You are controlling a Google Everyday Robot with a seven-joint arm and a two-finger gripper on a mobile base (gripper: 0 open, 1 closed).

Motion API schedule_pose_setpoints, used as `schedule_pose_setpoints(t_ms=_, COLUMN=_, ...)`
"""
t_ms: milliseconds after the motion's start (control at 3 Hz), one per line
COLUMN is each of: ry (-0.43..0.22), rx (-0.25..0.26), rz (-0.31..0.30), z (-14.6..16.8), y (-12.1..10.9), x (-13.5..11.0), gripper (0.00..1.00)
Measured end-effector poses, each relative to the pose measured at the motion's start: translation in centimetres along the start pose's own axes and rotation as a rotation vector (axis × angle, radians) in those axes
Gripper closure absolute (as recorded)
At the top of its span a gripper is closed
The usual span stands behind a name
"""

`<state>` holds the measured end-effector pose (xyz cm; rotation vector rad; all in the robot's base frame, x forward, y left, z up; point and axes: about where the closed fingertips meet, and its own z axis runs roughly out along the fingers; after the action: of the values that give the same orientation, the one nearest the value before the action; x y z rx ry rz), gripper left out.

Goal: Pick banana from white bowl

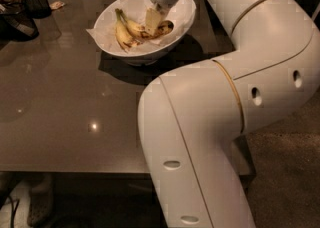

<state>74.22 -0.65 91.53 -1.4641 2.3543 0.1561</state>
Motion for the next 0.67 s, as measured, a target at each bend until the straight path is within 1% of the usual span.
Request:
schedule_pose_setpoints(t_ms=333, ry=-0.089, rx=0.022, rz=-0.009, z=-3.2, y=0.3, x=0.4, gripper=1.0)
schedule_pose_setpoints(t_ms=667, ry=-0.167, rx=0.038, rz=-0.009, z=-6.5, y=1.6, x=1.4, gripper=1.0)
